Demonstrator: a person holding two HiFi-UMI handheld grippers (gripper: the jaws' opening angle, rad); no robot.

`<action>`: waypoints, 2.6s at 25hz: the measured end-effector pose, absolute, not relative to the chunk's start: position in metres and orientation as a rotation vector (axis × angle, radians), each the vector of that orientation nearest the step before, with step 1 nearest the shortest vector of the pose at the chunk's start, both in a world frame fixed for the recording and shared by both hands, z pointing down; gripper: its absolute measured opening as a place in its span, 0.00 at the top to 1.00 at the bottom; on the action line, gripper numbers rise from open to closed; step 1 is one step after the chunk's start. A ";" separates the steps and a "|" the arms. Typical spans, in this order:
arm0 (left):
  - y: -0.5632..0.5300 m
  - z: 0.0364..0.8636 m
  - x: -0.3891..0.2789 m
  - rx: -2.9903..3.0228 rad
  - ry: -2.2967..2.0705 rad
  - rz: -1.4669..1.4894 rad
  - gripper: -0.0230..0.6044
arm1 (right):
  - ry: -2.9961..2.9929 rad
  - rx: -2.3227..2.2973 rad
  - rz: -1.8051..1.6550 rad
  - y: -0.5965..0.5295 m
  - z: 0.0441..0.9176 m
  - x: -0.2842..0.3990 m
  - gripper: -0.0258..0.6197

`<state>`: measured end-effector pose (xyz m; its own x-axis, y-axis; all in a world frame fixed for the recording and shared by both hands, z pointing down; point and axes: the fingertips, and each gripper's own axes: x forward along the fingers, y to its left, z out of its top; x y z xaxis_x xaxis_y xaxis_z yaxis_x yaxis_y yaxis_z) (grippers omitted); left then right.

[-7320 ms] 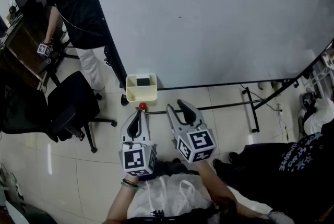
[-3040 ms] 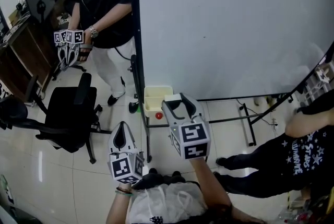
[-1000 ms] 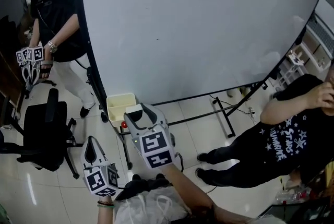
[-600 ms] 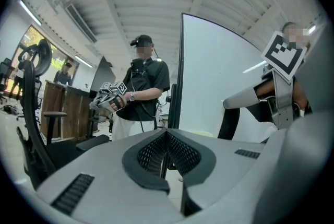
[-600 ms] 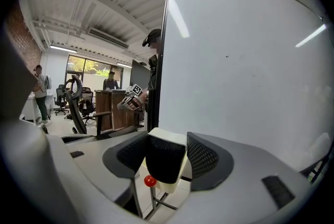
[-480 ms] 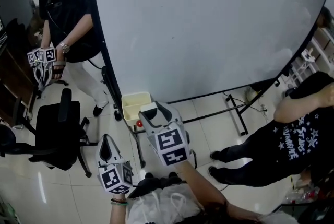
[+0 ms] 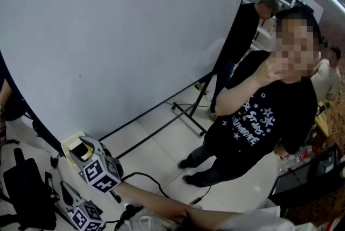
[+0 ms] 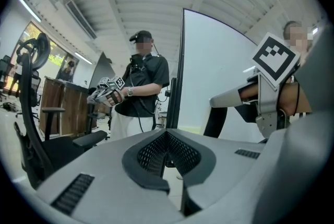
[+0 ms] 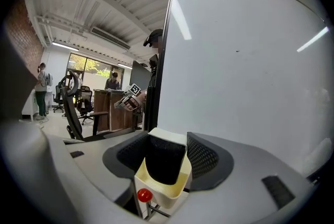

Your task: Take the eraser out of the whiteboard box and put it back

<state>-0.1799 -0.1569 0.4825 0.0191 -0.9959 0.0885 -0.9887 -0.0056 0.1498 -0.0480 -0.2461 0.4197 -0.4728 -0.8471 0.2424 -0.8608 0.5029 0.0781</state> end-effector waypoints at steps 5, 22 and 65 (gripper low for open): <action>-0.164 0.485 -0.174 2.145 -2.066 -0.061 0.96 | -2.417 1.430 0.069 -0.255 0.443 -0.048 0.55; -0.162 0.477 -0.171 2.158 -2.062 -0.076 0.96 | -2.363 1.469 0.034 -0.251 0.480 -0.031 0.50; -0.149 0.470 -0.154 2.173 -2.107 -0.003 0.96 | -2.500 1.731 0.256 -0.192 0.429 0.074 0.74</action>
